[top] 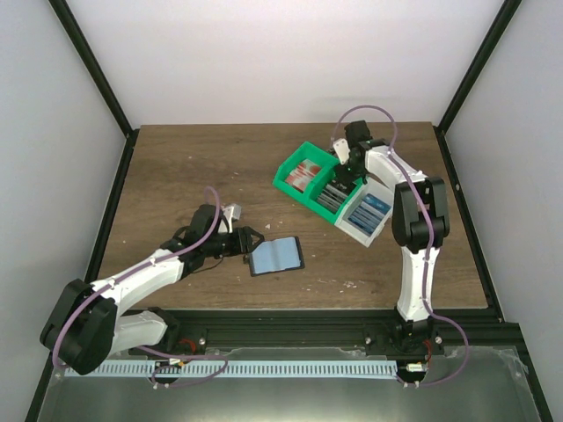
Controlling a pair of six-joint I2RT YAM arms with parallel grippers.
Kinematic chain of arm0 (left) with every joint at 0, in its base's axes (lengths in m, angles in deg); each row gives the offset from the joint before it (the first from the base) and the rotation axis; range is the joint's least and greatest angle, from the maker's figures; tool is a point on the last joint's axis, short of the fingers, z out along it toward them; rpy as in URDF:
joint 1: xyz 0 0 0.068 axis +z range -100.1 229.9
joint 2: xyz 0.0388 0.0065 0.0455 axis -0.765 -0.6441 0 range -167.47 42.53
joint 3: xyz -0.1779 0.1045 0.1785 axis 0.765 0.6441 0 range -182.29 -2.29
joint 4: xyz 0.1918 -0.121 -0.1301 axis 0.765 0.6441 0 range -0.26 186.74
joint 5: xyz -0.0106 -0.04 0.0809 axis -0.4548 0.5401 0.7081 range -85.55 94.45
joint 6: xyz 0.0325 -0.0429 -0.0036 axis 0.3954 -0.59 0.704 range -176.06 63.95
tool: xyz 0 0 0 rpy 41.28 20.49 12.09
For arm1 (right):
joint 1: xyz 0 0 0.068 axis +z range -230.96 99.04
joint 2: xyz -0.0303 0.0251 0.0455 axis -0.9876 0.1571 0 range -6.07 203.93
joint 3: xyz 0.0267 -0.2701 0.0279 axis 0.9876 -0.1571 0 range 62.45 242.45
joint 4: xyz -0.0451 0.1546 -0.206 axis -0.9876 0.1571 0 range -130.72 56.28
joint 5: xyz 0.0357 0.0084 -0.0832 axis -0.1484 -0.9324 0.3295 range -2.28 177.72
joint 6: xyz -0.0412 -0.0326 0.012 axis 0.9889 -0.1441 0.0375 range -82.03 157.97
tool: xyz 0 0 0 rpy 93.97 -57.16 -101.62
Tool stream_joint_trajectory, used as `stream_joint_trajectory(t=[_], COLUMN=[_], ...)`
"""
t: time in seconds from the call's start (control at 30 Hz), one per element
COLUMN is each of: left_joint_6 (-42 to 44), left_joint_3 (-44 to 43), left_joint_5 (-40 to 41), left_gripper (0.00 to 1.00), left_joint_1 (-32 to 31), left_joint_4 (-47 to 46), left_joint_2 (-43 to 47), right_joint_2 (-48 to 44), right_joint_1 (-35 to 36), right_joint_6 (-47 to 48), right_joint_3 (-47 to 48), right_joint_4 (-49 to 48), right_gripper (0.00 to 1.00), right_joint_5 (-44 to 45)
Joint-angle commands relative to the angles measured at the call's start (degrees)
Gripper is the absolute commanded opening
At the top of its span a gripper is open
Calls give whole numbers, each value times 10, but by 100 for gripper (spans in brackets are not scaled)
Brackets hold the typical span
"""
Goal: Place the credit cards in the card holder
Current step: Pick up the credit card from the storage box.
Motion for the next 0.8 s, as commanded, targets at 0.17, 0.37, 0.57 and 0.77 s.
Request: stream_joint_trajectory(t=[0.17, 0.37, 0.57, 0.77], left_joint_6=[-1, -2, 4, 6], left_joint_3=[3, 2, -5, -12], left_joint_5=[-3, -3, -8, -28], left_gripper=[61, 61, 61, 61], left_joint_1=[-1, -1, 0, -1], left_joint_4=[-11, -11, -12, -22], left_joint_2=[-7, -7, -9, -8], right_joint_2=[-30, -16, -3, -53], right_joint_1=[-10, -7, -3, -2], right_joint_6=[32, 40, 39, 15], right_joint_3=[-31, -38, -28, -25], right_joint_4=[-44, -37, -33, -40], right_gripper=[14, 20, 14, 1], right_joint_5=[70, 61, 51, 47])
